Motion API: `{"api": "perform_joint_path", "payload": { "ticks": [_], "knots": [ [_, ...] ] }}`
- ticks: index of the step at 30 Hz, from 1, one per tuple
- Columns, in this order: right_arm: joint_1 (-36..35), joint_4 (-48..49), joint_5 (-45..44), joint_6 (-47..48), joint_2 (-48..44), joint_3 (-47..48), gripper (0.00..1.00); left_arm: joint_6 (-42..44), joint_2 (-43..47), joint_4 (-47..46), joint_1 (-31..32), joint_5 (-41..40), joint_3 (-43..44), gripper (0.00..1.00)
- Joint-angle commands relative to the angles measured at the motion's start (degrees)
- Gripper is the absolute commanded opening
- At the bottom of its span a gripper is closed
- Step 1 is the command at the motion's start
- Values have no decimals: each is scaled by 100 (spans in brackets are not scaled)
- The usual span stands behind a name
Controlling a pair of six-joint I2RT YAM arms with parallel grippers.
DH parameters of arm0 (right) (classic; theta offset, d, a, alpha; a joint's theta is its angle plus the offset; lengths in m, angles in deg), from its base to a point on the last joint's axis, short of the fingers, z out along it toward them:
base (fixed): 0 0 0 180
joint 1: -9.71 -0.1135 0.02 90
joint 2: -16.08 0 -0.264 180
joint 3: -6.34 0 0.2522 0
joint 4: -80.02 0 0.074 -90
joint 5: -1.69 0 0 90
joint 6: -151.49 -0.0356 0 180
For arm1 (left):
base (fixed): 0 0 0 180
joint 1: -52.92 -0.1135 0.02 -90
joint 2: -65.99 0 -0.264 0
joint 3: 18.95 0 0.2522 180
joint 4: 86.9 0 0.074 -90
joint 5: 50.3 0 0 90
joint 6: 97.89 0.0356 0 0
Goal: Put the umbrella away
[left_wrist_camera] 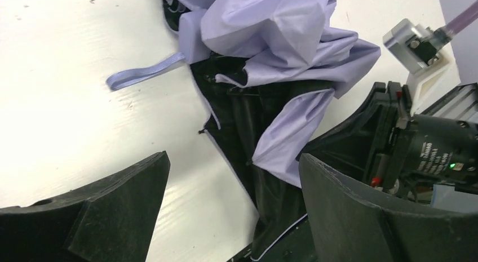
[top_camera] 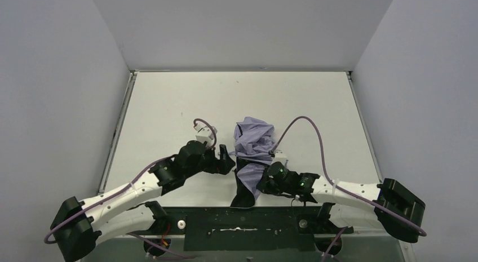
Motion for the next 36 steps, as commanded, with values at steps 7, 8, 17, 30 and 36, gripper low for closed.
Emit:
{"api": "perform_joint_path", "payload": {
  "ticks": [7, 8, 17, 30, 36],
  "knots": [
    [-117, 369, -945, -781, -402, -501, 5, 192, -1527, -687, -23, 1172, 1200, 69],
    [-134, 142, -975, -705, -676, -443, 9, 239, -1570, -726, 34, 1196, 1201, 68],
    [382, -4214, -2498, -326, -2662, 1413, 61, 1224, -1688, 12, 558, 656, 1707, 67],
    [2577, -1850, 380, 1209, -1211, 757, 69, 1175, -1437, -62, 570, 767, 1457, 67],
    [3131, -1046, 1270, 1464, -1105, 366, 48, 1234, -1326, -17, 571, 780, 1392, 67]
  ]
}}
